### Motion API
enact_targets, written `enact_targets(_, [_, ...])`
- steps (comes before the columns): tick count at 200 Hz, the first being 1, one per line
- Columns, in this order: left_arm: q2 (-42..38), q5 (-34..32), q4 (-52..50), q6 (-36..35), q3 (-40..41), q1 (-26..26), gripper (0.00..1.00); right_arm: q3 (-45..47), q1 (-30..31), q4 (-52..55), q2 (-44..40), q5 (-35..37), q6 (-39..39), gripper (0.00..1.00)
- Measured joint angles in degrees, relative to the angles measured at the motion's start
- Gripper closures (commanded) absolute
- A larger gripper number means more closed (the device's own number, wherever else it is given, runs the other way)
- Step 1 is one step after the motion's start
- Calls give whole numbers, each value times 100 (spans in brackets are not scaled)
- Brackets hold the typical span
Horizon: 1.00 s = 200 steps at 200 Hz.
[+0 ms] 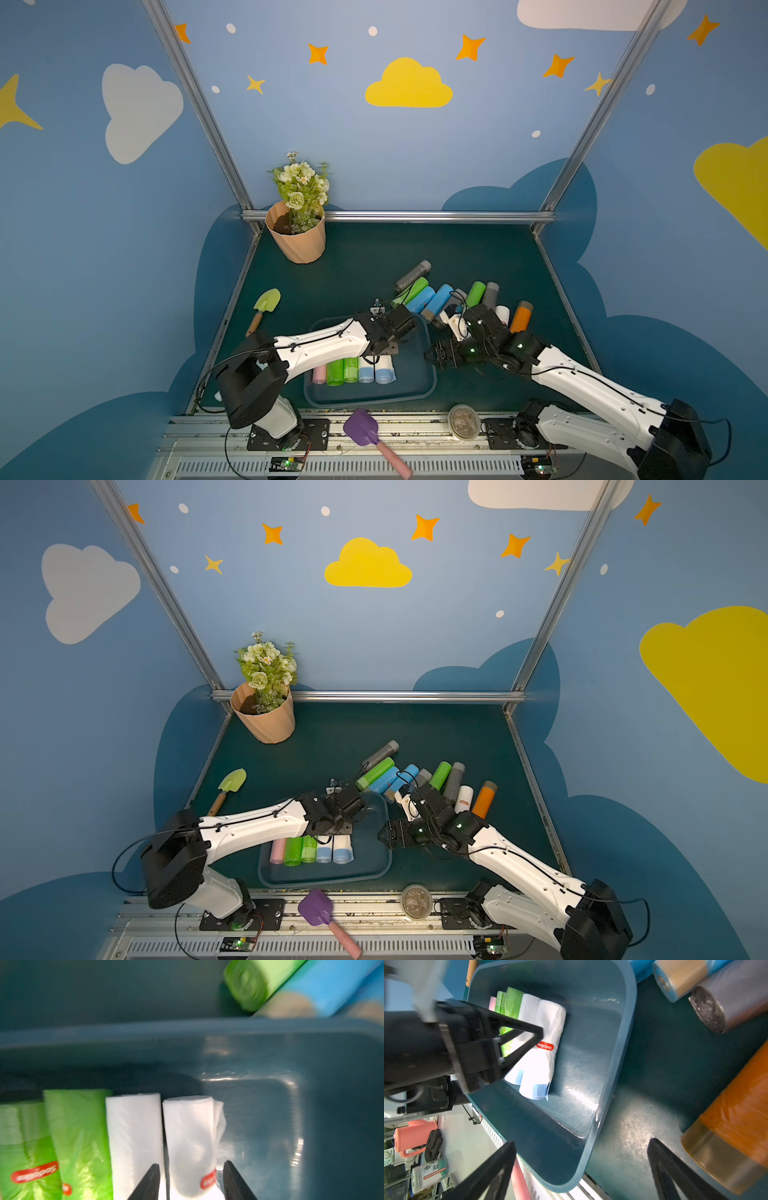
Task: Put the roll of trash bags into the storage box
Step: Place the roll of trash bags in the storage box, then pick up the roll of trash bags from the center of the board.
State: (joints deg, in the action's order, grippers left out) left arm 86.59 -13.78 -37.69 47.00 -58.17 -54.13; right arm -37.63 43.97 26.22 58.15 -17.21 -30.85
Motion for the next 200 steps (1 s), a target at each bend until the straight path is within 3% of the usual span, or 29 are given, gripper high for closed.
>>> enact_targets(32, [-570,527,306,-743,-339,487,43,-310,-433,83,9,-39,146,3])
enact_targets(55, [-407,876,393,-1427,-826,975,41,-520,-688,57,140,-42,223,3])
enact_targets(94, [839,1058,372,-2684,-2002,1346,38,-555,-966,42,660,74,260,3])
enact_targets(150, [3005,1440,22,-4076,-4089,1843,35,-424,-1622,-205,509,227,229,3])
enact_targets(200, [4376,1628,-188,-4883,-5617,2039,35,-358,-2179,-234,584,55,389,3])
